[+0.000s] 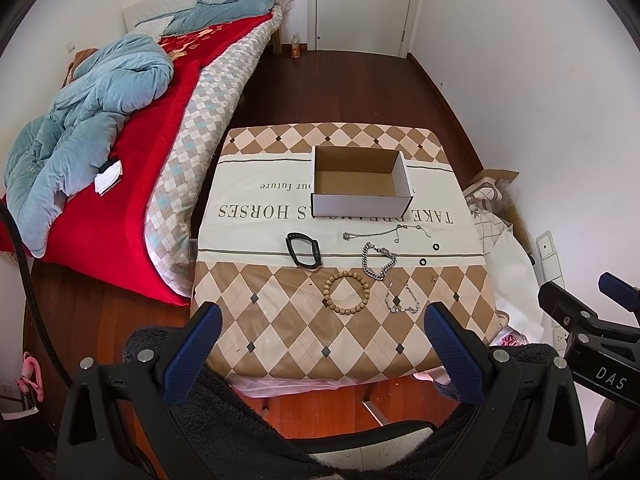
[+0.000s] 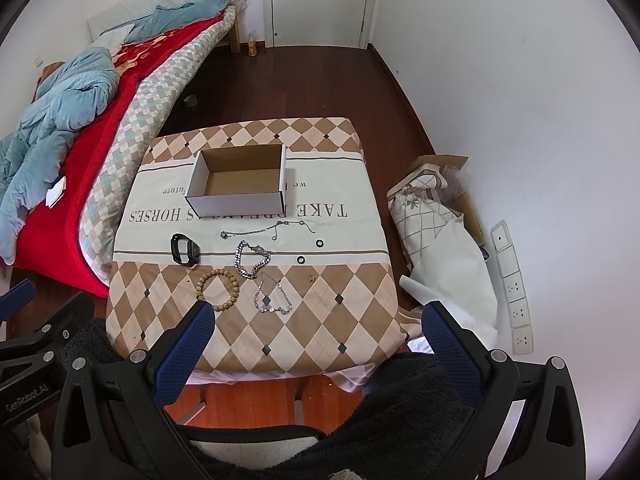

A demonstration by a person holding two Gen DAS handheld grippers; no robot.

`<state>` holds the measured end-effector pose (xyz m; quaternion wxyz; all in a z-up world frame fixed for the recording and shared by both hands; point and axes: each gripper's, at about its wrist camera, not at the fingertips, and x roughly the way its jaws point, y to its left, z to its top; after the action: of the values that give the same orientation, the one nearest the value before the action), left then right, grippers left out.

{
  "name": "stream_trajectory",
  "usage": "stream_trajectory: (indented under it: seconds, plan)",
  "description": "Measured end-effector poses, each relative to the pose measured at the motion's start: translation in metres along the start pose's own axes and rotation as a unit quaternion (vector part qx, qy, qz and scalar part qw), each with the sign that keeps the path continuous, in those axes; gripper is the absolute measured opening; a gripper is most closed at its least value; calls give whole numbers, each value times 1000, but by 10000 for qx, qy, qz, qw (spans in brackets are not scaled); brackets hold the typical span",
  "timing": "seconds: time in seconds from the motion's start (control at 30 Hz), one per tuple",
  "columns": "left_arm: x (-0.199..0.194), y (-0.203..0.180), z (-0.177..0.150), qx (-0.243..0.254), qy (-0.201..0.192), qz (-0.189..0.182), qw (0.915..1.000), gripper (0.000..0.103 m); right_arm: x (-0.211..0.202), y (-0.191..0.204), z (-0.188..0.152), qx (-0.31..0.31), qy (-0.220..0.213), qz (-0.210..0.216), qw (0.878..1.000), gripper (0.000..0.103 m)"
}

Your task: Organize jewelry

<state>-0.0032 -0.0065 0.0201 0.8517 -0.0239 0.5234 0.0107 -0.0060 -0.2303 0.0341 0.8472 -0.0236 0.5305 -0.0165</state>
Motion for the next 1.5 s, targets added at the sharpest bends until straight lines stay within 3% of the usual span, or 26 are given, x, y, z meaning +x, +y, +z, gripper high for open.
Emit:
stream_trajectory:
  seconds: [0.6, 0.73, 0.9, 1.03, 1.1, 1.23, 1.37, 1.43, 1.5]
  plan:
    - [4, -1, 0, 23, 14, 0, 10000, 103, 1, -3, 1, 49, -10, -29, 10000, 103]
    - [21, 8, 13, 34, -183, 353, 9992, 103, 22, -6, 9, 132, 20, -18, 9999, 103]
    - [65, 28, 30, 114, -289, 1127, 9931, 103, 67, -3, 23, 200, 116, 34, 9997, 103]
    - [121, 35, 30, 335, 143, 1361, 9900, 103, 117, 7, 31, 181, 383, 88, 9991, 101]
    - [146, 36, 25, 418, 442, 1320, 9894, 103, 145, 11, 33, 213, 602, 254, 9976, 90]
    - [204, 29, 9, 427, 1159, 1000, 9873, 102, 189, 16, 30, 226, 927, 315, 9949, 71]
    - [238, 17, -1, 355, 1529, 670, 9853, 100, 221, 17, 26, 237, 1164, 354, 9923, 64]
    - [253, 7, -6, 454, 1645, 543, 9838, 92, 230, 16, 24, 253, 1257, 365, 9911, 63]
    - [267, -4, -12, 567, 1799, 457, 9810, 73, 237, 15, 21, 275, 1327, 366, 9901, 63]
